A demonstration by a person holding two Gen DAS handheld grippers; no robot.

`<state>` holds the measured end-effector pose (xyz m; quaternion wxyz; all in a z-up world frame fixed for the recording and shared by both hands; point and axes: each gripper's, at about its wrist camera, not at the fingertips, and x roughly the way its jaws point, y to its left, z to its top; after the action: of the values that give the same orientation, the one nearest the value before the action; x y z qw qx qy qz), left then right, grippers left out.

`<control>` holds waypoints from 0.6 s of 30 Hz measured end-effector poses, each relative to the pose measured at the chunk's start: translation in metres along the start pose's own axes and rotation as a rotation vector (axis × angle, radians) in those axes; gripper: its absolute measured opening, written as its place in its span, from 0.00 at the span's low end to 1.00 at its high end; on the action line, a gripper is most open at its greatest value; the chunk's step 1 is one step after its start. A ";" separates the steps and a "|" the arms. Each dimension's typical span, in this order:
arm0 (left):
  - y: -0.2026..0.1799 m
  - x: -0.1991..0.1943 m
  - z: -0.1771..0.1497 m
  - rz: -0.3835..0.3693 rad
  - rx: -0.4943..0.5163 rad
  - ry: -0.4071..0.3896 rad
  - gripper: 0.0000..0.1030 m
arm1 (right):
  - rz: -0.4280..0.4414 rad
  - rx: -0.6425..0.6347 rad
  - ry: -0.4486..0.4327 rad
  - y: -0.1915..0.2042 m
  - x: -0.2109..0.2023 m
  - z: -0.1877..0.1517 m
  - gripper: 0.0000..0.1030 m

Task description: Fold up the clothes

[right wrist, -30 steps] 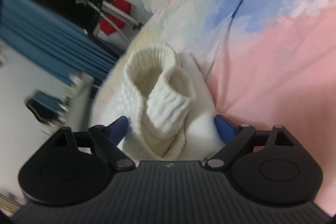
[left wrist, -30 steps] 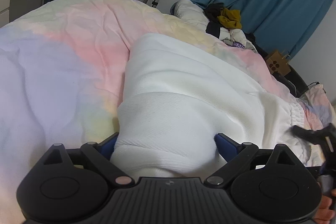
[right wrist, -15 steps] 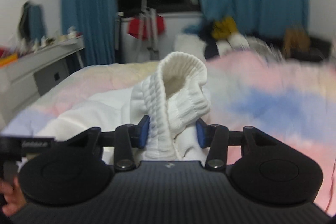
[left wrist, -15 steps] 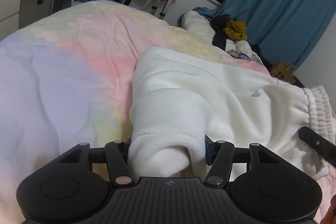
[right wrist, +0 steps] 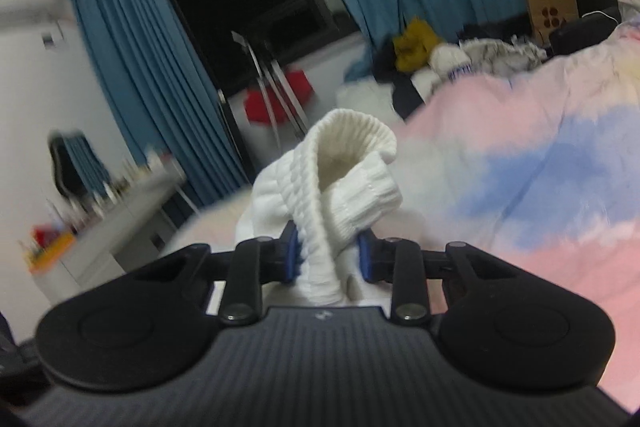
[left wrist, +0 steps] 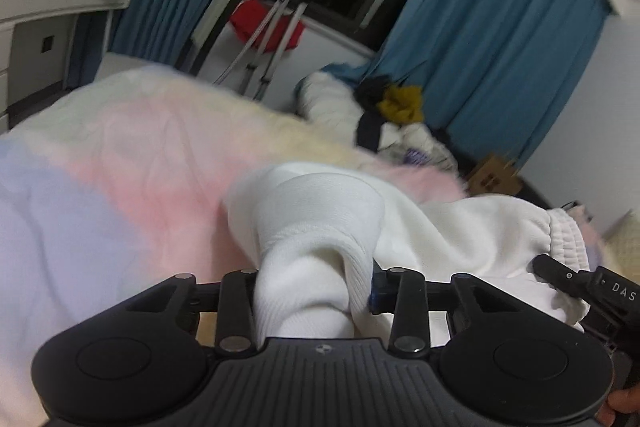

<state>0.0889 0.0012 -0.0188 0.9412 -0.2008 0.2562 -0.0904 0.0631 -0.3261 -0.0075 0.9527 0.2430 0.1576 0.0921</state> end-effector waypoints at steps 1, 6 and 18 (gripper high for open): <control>-0.014 0.001 0.007 -0.017 0.016 -0.012 0.38 | 0.004 0.008 -0.025 -0.004 -0.005 0.009 0.30; -0.105 0.031 0.033 -0.119 0.116 -0.050 0.38 | -0.038 0.043 -0.173 -0.046 -0.028 0.059 0.29; -0.295 0.253 -0.040 -0.307 0.364 0.103 0.38 | -0.387 0.195 -0.310 -0.244 -0.019 0.086 0.29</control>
<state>0.2643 -0.3471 -0.0378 0.9228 -0.0598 0.2498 -0.2871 0.0988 -0.5791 -0.0513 0.9374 0.3103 0.0613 -0.1460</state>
